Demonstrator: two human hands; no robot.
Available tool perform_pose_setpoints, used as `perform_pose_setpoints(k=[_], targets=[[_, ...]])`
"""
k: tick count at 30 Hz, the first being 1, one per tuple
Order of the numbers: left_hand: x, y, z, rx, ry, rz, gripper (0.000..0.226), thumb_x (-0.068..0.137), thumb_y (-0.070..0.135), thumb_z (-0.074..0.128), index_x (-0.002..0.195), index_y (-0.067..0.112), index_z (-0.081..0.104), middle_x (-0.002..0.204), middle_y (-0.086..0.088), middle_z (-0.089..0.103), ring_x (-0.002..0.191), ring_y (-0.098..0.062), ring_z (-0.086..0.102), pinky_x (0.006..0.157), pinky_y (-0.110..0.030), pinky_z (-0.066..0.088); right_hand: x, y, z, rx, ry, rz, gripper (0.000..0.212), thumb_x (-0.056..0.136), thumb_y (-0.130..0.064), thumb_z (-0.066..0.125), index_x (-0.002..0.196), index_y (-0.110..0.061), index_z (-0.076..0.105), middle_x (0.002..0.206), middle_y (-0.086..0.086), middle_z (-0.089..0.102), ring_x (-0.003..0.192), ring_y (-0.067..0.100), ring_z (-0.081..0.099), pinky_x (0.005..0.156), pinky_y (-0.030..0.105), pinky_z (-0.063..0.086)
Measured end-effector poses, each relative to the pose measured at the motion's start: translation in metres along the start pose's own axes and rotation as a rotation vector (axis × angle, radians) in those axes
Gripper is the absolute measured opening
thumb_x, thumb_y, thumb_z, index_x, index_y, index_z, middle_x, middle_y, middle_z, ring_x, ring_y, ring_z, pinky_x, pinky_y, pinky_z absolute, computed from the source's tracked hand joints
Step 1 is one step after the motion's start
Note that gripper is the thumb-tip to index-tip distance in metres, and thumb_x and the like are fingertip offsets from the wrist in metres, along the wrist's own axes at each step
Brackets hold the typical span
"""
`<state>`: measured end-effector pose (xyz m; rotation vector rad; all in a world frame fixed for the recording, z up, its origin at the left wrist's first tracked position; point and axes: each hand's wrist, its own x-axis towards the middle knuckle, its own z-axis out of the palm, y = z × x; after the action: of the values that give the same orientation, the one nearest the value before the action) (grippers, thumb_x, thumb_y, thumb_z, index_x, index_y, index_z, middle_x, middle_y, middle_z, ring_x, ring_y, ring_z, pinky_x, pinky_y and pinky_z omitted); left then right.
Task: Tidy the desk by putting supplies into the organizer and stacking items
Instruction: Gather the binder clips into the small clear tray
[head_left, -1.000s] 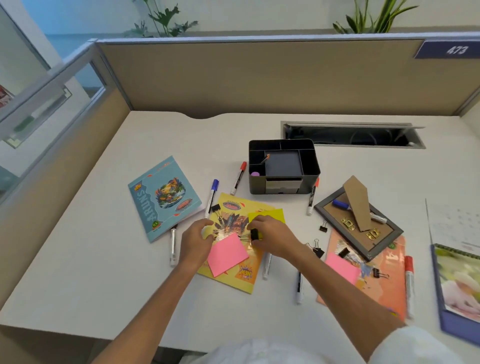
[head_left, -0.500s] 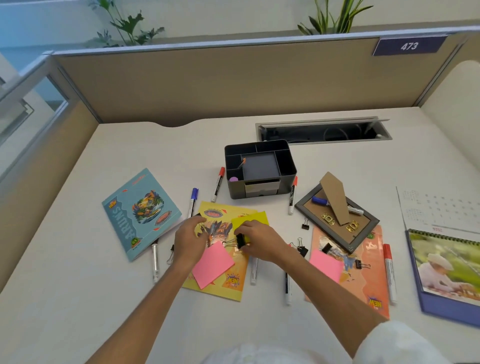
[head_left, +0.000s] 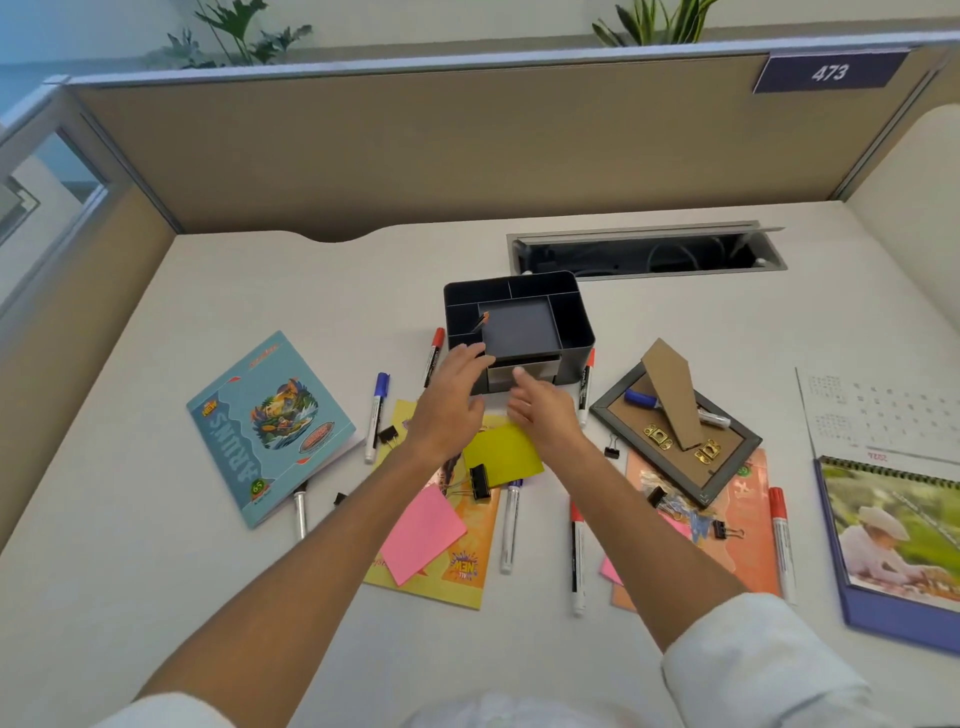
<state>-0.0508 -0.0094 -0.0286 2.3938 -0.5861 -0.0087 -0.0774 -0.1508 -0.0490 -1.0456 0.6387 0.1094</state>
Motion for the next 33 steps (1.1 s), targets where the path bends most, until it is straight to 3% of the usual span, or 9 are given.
perform_pose_setpoints(k=[1, 3, 5, 8, 15, 22, 24, 28, 33], targets=[[0.005, 0.001, 0.001, 0.011, -0.019, 0.022, 0.054, 0.090, 0.002, 0.052, 0.141, 0.018, 0.043, 0.152, 0.005, 0.033, 0.145, -0.010, 0.017, 0.113, -0.023, 0.017, 0.001, -0.006, 0.002, 0.115, 0.020, 0.034, 0.019, 0.089, -0.025, 0.067, 0.088, -0.010, 0.056, 0.065, -0.002, 0.054, 0.060, 0.011, 0.053, 0.060, 0.022, 0.047], [0.012, 0.002, 0.004, 0.021, -0.054, 0.053, 0.056, 0.091, 0.000, 0.049, 0.143, 0.019, 0.040, 0.154, 0.006, 0.030, 0.146, -0.009, 0.014, 0.113, -0.023, 0.017, 0.007, -0.008, 0.004, 0.234, 0.080, 0.074, 0.019, 0.090, -0.026, 0.066, 0.095, -0.009, 0.057, 0.086, 0.007, 0.062, 0.086, 0.019, 0.061, 0.088, 0.032, 0.053], [0.015, 0.001, 0.007, 0.026, -0.101, 0.065, 0.058, 0.091, -0.001, 0.048, 0.144, 0.019, 0.038, 0.155, 0.006, 0.028, 0.146, -0.009, 0.013, 0.114, -0.025, 0.019, 0.010, -0.007, 0.007, 0.285, 0.098, 0.097, 0.023, 0.090, -0.026, 0.066, 0.103, -0.008, 0.059, 0.105, 0.014, 0.062, 0.104, 0.025, 0.060, 0.102, 0.036, 0.047], [0.014, -0.002, 0.013, 0.035, -0.137, 0.054, 0.059, 0.090, -0.003, 0.045, 0.146, 0.016, 0.036, 0.156, 0.005, 0.026, 0.146, -0.009, 0.010, 0.113, -0.024, 0.020, 0.016, -0.002, 0.011, 0.313, 0.182, 0.062, 0.030, 0.088, -0.023, 0.069, 0.110, -0.005, 0.060, 0.117, 0.017, 0.064, 0.106, 0.025, 0.062, 0.095, 0.033, 0.051], [0.013, -0.005, 0.013, -0.036, -0.172, 0.021, 0.067, 0.088, -0.009, 0.045, 0.148, 0.017, 0.029, 0.158, 0.008, 0.018, 0.146, -0.005, 0.002, 0.110, -0.015, 0.011, 0.021, 0.004, 0.019, 0.321, 0.335, -0.038, 0.041, 0.084, -0.021, 0.073, 0.119, -0.003, 0.059, 0.112, 0.014, 0.068, 0.100, 0.024, 0.067, 0.088, 0.032, 0.056], [0.016, 0.002, 0.006, -0.163, -0.240, -0.049, 0.063, 0.091, 0.010, 0.056, 0.148, 0.017, 0.030, 0.158, 0.008, 0.020, 0.146, -0.005, 0.003, 0.113, -0.024, 0.013, 0.008, 0.000, 0.010, 0.259, 0.348, 0.000, 0.022, 0.084, -0.017, 0.073, 0.101, -0.005, 0.064, 0.105, 0.016, 0.069, 0.100, 0.025, 0.068, 0.084, 0.030, 0.057], [0.017, 0.005, 0.005, -0.209, -0.244, -0.080, 0.063, 0.091, 0.011, 0.057, 0.148, 0.017, 0.031, 0.157, 0.008, 0.021, 0.146, -0.004, 0.004, 0.114, -0.026, 0.014, 0.001, 0.000, 0.006, 0.258, 0.344, 0.032, 0.018, 0.084, -0.016, 0.072, 0.095, -0.004, 0.064, 0.107, 0.018, 0.068, 0.103, 0.025, 0.066, 0.089, 0.034, 0.056], [0.017, 0.009, 0.001, -0.189, -0.258, -0.109, 0.063, 0.091, 0.011, 0.058, 0.147, 0.018, 0.032, 0.157, 0.007, 0.023, 0.146, -0.006, 0.006, 0.115, -0.030, 0.016, -0.010, 0.003, -0.005, 0.241, 0.312, 0.094, 0.033, 0.083, -0.018, 0.073, 0.110, -0.001, 0.063, 0.104, 0.015, 0.069, 0.093, 0.023, 0.069, 0.084, 0.030, 0.057], [0.014, 0.014, -0.001, -0.150, -0.234, -0.116, 0.064, 0.090, 0.013, 0.060, 0.147, 0.017, 0.032, 0.157, 0.005, 0.022, 0.146, -0.009, 0.007, 0.114, -0.029, 0.017, -0.027, 0.005, -0.018, 0.266, 0.271, 0.146, 0.036, 0.086, -0.014, 0.069, 0.118, 0.000, 0.059, 0.111, 0.018, 0.066, 0.097, 0.025, 0.066, 0.084, 0.031, 0.055]])
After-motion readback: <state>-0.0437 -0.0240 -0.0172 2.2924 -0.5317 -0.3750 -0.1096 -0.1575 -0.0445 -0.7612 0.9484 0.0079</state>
